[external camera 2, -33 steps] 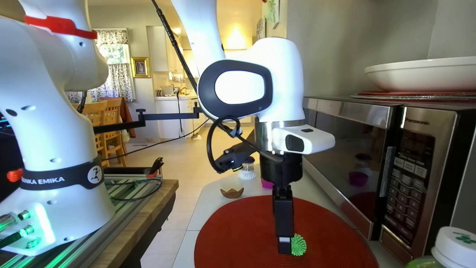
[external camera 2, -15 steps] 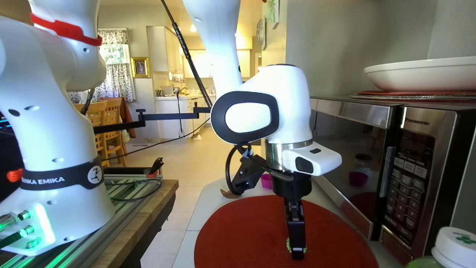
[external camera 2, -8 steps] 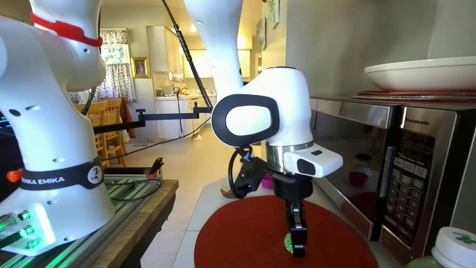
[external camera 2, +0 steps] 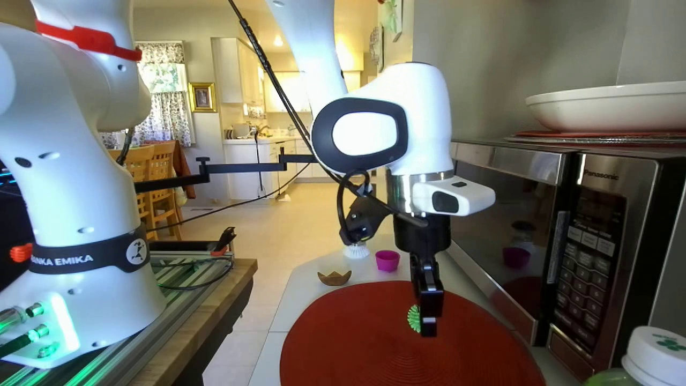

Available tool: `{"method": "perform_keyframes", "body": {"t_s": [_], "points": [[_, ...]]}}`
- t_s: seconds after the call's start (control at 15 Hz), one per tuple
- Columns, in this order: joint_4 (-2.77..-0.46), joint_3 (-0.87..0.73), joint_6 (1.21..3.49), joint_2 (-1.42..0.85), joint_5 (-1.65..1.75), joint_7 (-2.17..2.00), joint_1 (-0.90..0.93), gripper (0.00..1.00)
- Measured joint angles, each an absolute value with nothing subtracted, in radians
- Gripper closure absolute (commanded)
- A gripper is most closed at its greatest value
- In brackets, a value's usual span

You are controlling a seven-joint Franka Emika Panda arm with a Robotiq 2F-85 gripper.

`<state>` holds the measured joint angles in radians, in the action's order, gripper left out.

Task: Put the green ball into the purple cup

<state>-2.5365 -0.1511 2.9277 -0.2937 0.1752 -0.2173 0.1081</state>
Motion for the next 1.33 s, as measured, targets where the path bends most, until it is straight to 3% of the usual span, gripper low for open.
{"method": "perform_keyframes", "body": {"t_s": [0.6,1.33], "points": [[-2.622,0.041,2.849,-0.144,0.139,-0.290,0.193,0.94],[-2.561,0.198,2.852,-0.148,-0.002,-0.314,0.241,0.94]]}}
